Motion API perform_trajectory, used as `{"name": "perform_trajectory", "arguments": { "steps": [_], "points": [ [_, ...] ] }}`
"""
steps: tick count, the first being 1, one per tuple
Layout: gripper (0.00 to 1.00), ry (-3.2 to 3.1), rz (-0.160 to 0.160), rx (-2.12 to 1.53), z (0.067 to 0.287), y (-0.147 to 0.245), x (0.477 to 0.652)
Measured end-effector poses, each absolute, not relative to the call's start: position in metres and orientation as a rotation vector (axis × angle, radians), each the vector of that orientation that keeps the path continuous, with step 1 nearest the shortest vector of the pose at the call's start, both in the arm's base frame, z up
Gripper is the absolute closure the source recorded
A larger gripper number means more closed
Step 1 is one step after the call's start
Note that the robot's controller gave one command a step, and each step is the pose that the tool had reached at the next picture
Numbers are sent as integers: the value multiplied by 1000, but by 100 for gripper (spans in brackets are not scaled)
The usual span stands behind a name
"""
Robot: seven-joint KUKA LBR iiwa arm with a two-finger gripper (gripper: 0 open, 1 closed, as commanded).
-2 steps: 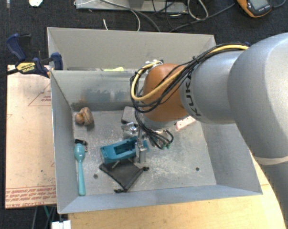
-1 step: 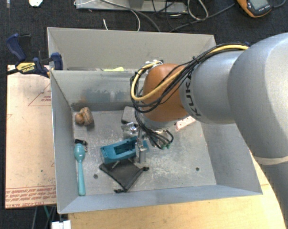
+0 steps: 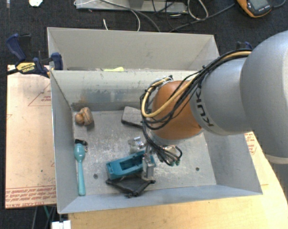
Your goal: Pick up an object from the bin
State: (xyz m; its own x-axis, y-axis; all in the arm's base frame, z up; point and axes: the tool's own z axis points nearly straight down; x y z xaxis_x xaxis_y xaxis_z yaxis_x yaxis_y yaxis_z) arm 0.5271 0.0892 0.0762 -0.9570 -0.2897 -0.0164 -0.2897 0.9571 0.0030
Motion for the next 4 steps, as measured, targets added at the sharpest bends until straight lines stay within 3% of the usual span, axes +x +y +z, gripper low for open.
{"name": "perform_trajectory", "arguments": {
  "steps": [1,2,3,4],
  "points": [
    [100,3100,8,-478,118,87,532],
    [100,3101,7,-526,193,80,515],
    [100,3034,3,-744,141,95,584],
    [100,3054,8,-740,175,89,570]
  ]
}}
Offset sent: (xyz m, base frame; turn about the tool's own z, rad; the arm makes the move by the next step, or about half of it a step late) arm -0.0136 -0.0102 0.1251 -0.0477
